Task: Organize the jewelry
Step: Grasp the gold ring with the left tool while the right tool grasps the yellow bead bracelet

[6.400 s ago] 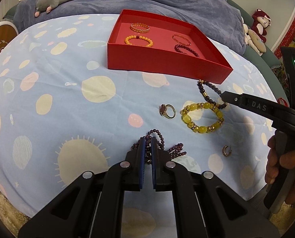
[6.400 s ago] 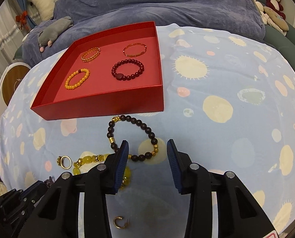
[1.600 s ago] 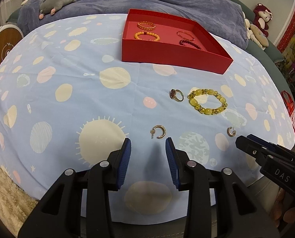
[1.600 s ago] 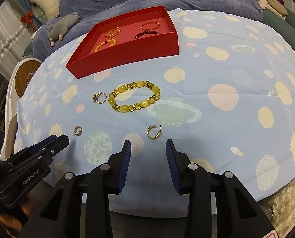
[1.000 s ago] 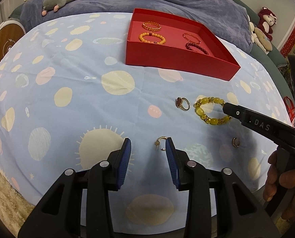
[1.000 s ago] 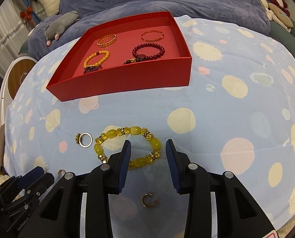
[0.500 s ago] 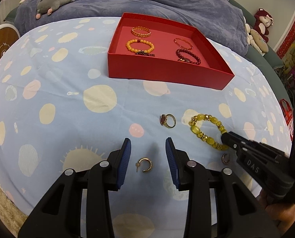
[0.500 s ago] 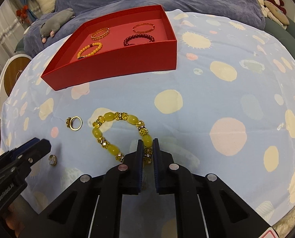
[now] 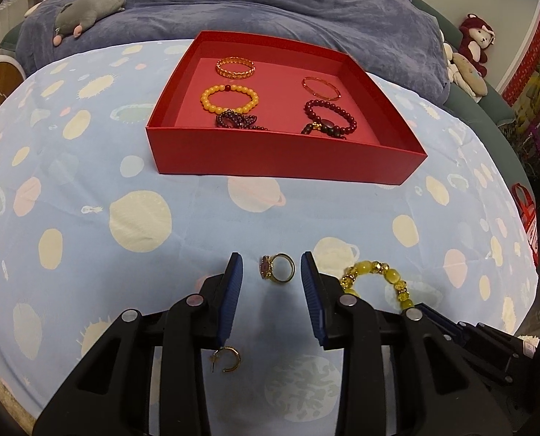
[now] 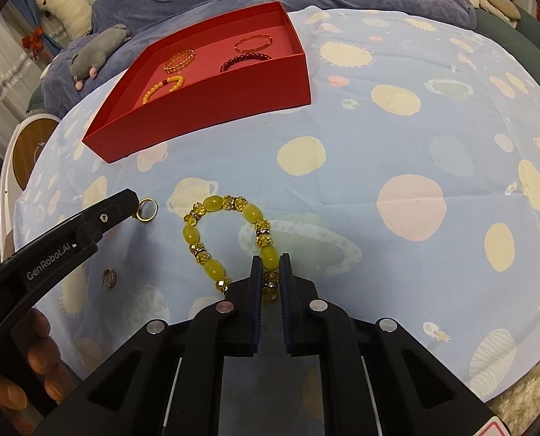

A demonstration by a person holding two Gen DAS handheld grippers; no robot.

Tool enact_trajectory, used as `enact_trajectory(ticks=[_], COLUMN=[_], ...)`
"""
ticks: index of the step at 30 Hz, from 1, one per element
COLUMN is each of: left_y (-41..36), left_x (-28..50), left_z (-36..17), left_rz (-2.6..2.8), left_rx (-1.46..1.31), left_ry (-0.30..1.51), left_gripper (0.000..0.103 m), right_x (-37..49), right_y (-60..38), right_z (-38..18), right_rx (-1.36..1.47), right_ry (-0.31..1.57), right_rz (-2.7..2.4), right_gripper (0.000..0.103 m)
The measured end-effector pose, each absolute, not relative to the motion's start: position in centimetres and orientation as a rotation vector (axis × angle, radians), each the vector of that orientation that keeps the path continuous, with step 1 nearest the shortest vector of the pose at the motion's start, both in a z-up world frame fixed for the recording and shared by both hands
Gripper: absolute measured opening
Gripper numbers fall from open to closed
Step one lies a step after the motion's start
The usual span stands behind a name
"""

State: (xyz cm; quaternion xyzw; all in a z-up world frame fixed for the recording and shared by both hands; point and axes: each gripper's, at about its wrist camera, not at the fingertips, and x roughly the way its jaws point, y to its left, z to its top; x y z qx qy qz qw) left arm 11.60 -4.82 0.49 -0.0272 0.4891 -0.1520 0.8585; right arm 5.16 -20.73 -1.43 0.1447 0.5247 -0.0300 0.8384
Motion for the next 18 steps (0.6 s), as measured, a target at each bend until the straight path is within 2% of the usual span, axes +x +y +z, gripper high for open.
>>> enact_trajectory(ticks=[2, 8, 18], left_y=[-4.9, -4.6, -4.3], left_x=[11.8, 12.0, 11.9], left_z=[0.2, -0.6, -1.1], left_rz=[-0.320, -0.309, -0.304], left_rx=[-0.059, -0.066, -0.064], left_ry=[1.031, 1.049, 1.050], left_gripper=[0.021, 0.010, 0.009], right_x=[5.2, 5.2, 5.2], right_y=[-20.7, -20.7, -20.7], right_z=[-1.4, -1.4, -1.4], right_rx=[0.303, 0.304, 0.310], right_ry=[1.110, 1.110, 1.111], right_rz=[-0.063, -0.061, -0.062], right_gripper=[0.009, 0.009, 0.009])
